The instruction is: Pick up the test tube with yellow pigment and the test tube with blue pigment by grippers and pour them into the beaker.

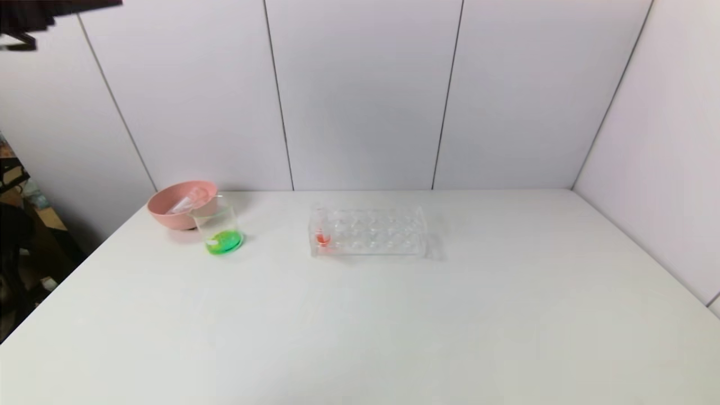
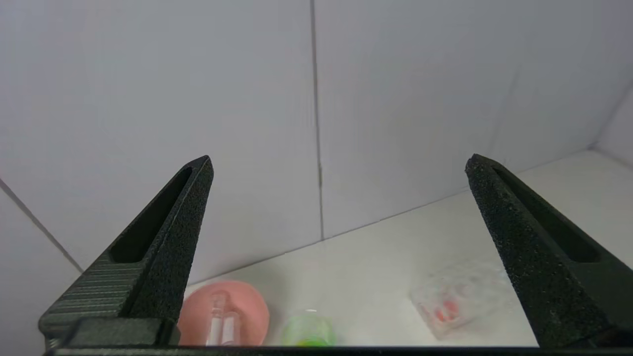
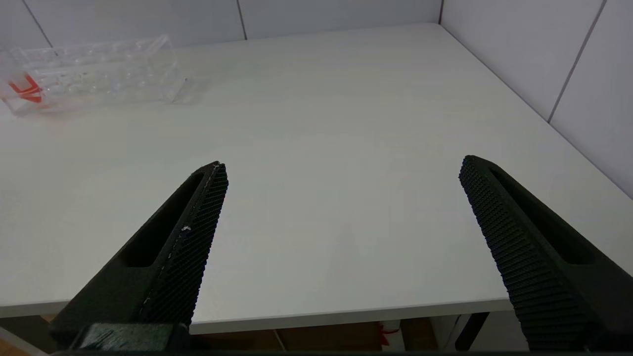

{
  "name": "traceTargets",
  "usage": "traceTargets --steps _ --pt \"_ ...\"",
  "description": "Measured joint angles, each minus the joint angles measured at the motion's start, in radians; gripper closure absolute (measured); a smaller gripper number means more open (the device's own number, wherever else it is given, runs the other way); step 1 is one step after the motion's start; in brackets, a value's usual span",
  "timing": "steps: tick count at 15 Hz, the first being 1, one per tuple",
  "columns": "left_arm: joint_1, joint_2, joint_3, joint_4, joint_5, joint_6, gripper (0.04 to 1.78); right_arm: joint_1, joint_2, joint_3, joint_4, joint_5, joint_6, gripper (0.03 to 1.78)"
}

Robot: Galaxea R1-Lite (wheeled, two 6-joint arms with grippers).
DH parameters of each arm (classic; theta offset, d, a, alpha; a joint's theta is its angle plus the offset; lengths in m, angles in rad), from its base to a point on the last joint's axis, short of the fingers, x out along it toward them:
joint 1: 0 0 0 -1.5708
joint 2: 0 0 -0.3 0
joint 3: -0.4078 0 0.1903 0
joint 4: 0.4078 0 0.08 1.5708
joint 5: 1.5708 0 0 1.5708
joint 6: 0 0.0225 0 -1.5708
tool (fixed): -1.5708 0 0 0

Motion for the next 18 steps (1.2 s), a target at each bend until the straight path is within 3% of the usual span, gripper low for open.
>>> traceTargets --steps 3,5,9,11,14,18 --pt "-0.047 -0.338 0.107 0.076 -0.023 -0.118 0.04 0.000 0.000 0.000 0.000 0.000 0.000 0.10" --pt "-0.118 -0.549 0.135 0.210 -0.024 -0.164 0.04 0.000 0.000 0.000 0.000 0.000 0.000 0.10" --pt "-0.209 -0.958 0.239 0.518 0.019 -0.142 0.04 0.000 0.000 0.000 0.000 0.000 0.000 0.10" --pt "-0.233 -1.129 0.383 0.595 0.076 -0.115 0.04 0.000 0.000 0.000 0.000 0.000 0.000 0.10" --pt "-0.246 -1.286 0.680 0.534 0.164 -0.056 0.04 0.000 0.000 0.000 0.000 0.000 0.000 0.10" --pt "-0.256 -1.407 1.206 0.209 0.310 -0.041 0.04 0.000 0.000 0.000 0.000 0.000 0.000 0.10"
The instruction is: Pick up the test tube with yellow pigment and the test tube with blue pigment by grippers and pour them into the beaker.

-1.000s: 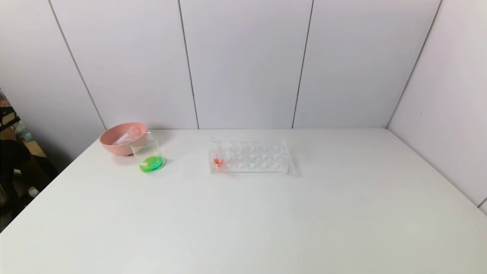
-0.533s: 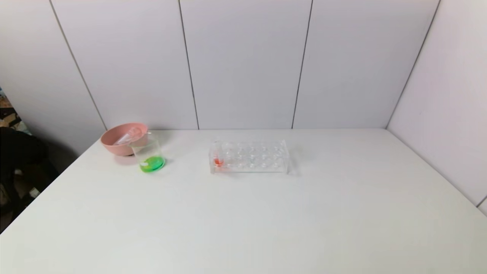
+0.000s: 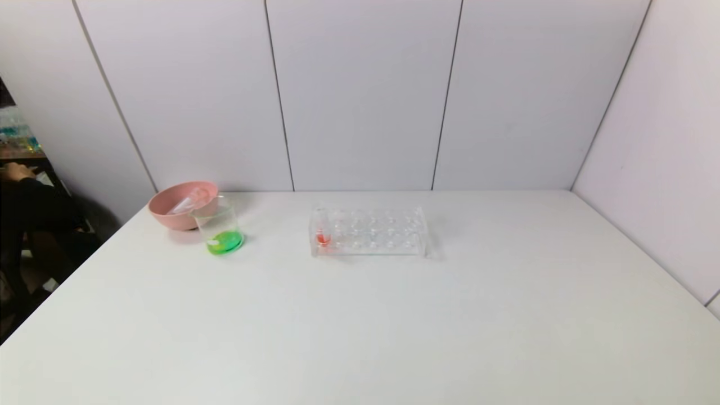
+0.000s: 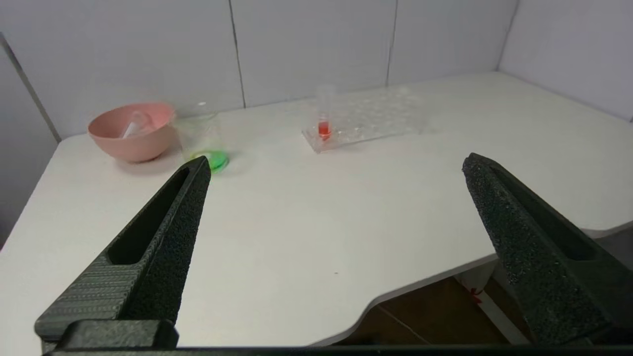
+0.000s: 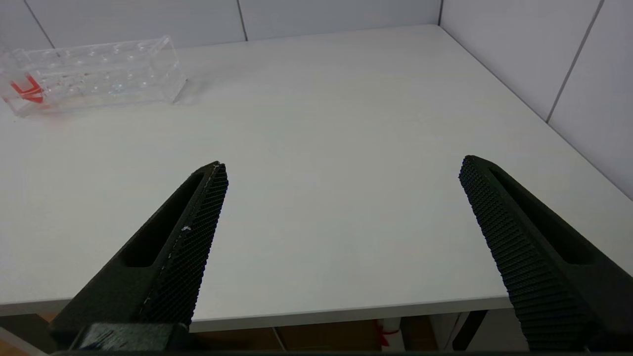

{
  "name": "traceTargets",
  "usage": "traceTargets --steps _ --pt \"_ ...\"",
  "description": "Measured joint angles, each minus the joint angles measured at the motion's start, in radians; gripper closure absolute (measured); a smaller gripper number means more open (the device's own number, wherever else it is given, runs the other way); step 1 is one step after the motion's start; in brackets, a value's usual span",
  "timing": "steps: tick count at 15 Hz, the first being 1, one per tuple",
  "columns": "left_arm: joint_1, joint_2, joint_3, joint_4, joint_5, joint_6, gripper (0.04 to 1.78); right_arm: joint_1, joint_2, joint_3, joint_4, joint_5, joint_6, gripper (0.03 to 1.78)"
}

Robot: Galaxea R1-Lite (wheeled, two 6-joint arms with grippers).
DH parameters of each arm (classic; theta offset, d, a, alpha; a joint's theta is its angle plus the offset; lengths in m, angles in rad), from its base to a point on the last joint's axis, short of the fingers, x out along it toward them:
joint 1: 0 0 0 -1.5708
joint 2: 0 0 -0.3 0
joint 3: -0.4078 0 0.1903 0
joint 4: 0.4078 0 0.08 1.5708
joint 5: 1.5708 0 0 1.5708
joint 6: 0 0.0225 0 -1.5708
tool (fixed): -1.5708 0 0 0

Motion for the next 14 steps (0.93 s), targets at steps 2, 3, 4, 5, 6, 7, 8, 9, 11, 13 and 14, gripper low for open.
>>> traceTargets --steps 2,3,4,5,6,7,8,9,11,13,14 --pt "-0.003 -0.052 0.206 -0.161 0.070 -0.015 0.04 0.000 0.000 0.000 0.000 0.000 0.000 0.10" --pt "-0.004 -0.077 0.288 -0.223 0.104 -0.020 0.04 0.000 0.000 0.000 0.000 0.000 0.000 0.10" --pt "-0.004 -0.094 0.351 -0.261 0.128 -0.022 0.04 0.000 0.000 0.000 0.000 0.000 0.000 0.10" --pt "-0.005 -0.108 0.409 -0.283 0.140 -0.023 0.04 0.000 0.000 0.000 0.000 0.000 0.000 0.10" --pt "-0.005 -0.117 0.452 -0.298 0.153 -0.024 0.04 0.000 0.000 0.000 0.000 0.000 0.000 0.10" --pt "-0.005 -0.124 0.479 -0.297 0.182 -0.024 0.04 0.000 0.000 0.000 0.000 0.000 0.000 0.10" --pt "-0.005 -0.128 0.496 -0.299 0.234 -0.024 0.04 0.000 0.000 0.000 0.000 0.000 0.000 0.10" --pt "-0.005 -0.131 0.515 -0.301 0.307 -0.026 0.04 0.000 0.000 0.000 0.000 0.000 0.000 0.10" --pt "-0.005 -0.133 0.533 -0.296 0.377 -0.038 0.04 0.000 0.000 0.000 0.000 0.000 0.000 0.10" --pt "-0.005 -0.133 0.539 -0.293 0.379 -0.036 0.04 0.000 0.000 0.000 0.000 0.000 0.000 0.10" --pt "-0.005 -0.133 0.540 -0.294 0.379 -0.036 0.04 0.000 0.000 0.000 0.000 0.000 0.000 0.10"
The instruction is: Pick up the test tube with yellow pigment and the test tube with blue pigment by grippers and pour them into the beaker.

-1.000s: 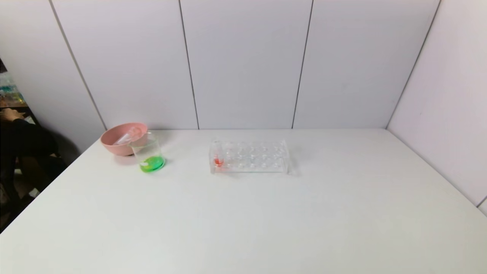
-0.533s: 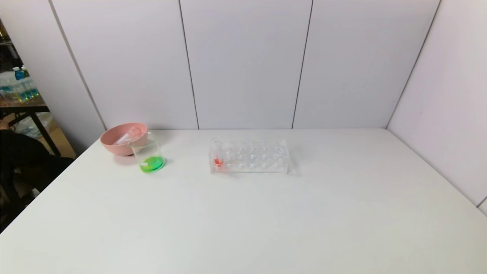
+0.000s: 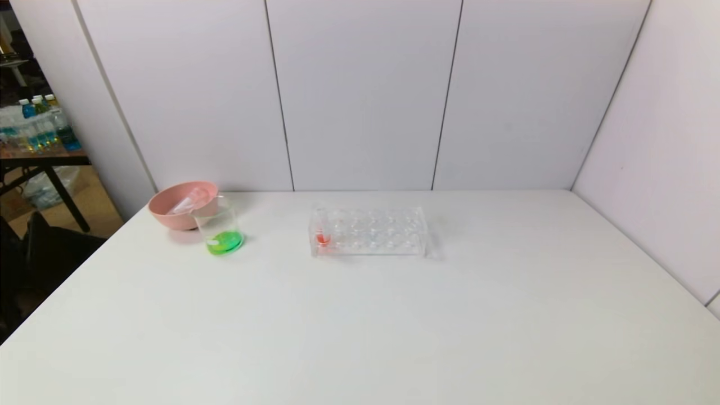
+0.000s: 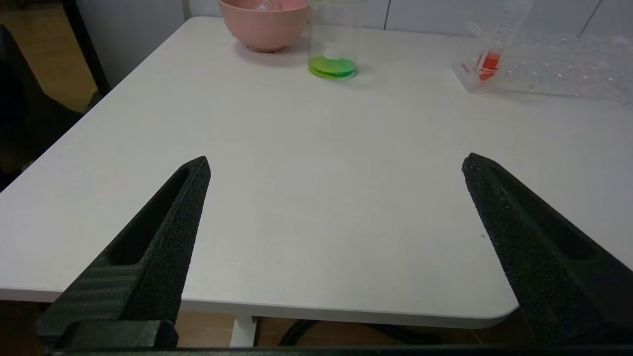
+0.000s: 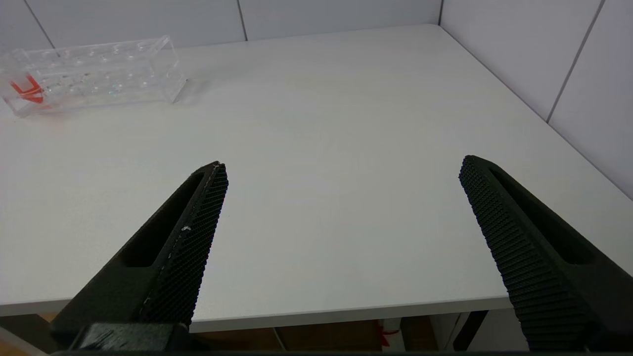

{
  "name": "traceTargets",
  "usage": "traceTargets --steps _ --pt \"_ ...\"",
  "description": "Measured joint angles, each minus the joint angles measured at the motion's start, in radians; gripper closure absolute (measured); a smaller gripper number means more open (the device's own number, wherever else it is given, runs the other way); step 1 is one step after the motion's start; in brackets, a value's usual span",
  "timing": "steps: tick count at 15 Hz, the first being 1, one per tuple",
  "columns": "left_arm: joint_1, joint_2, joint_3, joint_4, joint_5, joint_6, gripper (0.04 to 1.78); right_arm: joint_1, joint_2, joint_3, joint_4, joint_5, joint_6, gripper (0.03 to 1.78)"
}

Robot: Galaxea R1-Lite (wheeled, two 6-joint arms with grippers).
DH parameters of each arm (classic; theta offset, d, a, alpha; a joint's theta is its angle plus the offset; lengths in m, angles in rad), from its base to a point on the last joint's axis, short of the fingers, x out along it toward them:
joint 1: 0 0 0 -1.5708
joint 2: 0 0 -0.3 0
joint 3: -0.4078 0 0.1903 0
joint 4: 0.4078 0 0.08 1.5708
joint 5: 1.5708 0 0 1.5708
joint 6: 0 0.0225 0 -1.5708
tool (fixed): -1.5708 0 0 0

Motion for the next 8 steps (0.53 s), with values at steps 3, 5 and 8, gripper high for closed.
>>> traceTargets --steps 3,5,8 --pt "0.000 0.000 0.001 0.000 0.000 0.000 0.04 0.000 0.000 0.000 0.000 0.000 0.000 0.10" --pt "0.000 0.000 0.001 0.001 0.000 0.000 0.04 0.000 0.000 0.000 0.000 0.000 0.000 0.10" --pt "0.000 0.000 0.001 0.001 0.000 0.001 0.04 0.000 0.000 0.000 0.000 0.000 0.001 0.10"
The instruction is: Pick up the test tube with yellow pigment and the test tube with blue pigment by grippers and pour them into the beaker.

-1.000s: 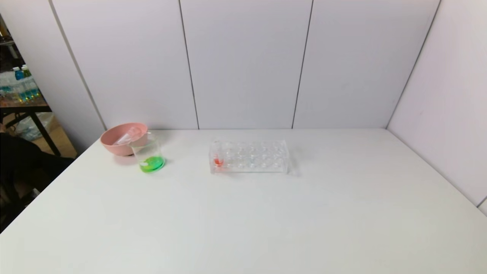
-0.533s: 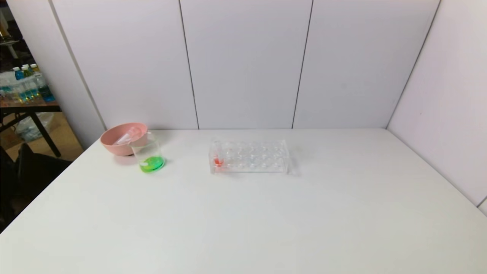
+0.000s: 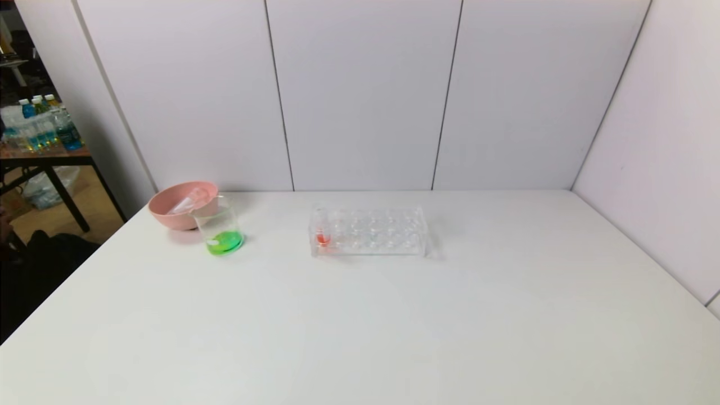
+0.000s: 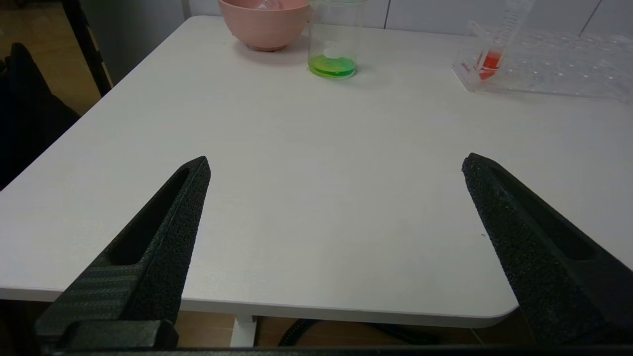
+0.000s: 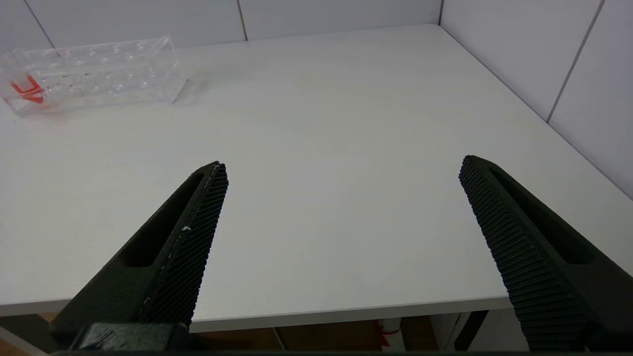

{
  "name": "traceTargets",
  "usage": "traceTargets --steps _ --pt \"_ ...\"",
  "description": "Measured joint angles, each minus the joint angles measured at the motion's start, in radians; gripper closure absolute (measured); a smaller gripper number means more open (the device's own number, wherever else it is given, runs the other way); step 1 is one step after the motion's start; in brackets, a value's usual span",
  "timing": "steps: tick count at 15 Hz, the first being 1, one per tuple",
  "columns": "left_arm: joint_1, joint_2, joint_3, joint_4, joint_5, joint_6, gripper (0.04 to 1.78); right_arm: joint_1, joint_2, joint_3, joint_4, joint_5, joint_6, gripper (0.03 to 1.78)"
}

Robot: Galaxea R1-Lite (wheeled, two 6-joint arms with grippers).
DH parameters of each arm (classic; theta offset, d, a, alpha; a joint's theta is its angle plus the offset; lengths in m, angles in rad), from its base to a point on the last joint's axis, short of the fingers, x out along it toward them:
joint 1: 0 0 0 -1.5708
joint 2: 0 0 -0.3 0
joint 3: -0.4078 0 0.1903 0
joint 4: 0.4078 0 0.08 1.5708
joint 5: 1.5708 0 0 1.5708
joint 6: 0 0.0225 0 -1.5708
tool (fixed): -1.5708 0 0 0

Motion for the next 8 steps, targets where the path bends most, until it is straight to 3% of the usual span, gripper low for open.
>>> traceTargets --steps 8 --pt "0.000 0.000 0.000 0.000 0.000 -0.001 0.04 0.000 0.000 0.000 0.000 0.000 0.004 0.10"
